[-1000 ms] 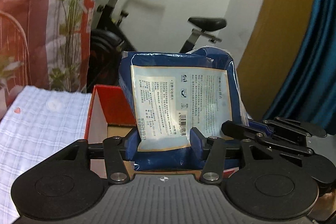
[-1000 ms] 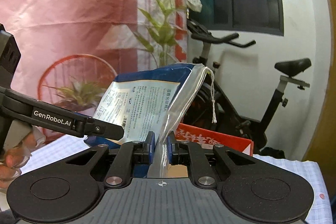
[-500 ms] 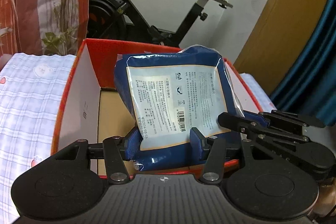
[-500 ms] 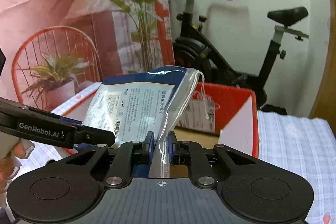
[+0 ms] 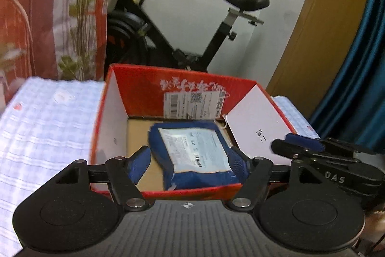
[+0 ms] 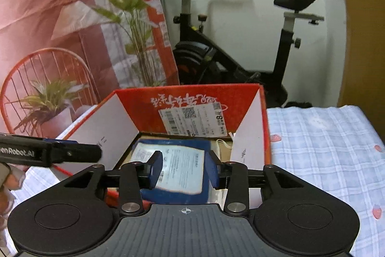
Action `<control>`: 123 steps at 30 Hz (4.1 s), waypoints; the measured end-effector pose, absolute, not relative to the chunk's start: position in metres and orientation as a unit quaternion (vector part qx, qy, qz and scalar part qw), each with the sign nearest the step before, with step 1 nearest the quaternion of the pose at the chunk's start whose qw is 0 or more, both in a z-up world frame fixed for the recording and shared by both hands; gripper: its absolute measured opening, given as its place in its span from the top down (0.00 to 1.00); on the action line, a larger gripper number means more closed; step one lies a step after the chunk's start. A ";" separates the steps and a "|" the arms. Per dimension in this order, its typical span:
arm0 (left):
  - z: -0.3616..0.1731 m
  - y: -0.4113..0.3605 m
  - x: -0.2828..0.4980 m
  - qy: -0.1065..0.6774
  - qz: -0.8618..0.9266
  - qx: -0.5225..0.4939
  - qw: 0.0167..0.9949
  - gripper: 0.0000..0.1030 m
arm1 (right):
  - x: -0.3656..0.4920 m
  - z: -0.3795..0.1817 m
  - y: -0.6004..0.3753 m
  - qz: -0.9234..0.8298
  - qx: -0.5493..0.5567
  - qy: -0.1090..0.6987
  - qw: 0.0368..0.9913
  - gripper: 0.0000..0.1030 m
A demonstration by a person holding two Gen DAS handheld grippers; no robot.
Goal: Organize soft objects
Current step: 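Lift the blue-and-white packet with the left tool and drop it into the red box, then move the left tool to the clear bag of green cables and grasp its edge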
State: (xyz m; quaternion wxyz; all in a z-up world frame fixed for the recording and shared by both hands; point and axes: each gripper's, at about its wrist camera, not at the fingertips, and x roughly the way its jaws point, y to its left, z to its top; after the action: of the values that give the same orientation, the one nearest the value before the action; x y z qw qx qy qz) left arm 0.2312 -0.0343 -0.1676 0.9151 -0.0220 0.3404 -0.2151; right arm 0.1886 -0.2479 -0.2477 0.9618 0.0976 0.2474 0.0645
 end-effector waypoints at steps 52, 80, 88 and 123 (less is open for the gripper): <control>-0.259 0.015 0.095 0.385 -0.161 -0.059 0.907 0.50 | 0.042 -0.333 -0.179 0.095 0.118 0.297 0.943 0.70; -0.283 0.004 0.107 0.405 -0.201 -0.107 0.886 0.53 | 0.053 -0.343 -0.180 0.101 0.145 0.292 0.940 0.71; -0.284 0.006 0.107 0.402 -0.197 -0.098 0.889 0.57 | 0.054 -0.344 -0.180 0.103 0.138 0.292 0.941 0.70; -0.280 0.005 0.100 0.401 -0.210 -0.090 0.887 0.57 | 0.055 -0.340 -0.168 0.144 0.123 0.291 0.938 0.79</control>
State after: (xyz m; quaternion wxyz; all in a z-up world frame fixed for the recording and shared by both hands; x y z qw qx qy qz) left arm 0.1005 0.0048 -0.2803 0.8873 -0.0900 0.4006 -0.2101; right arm 0.0550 -0.1676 -0.3399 0.9379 0.1233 0.2906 0.1442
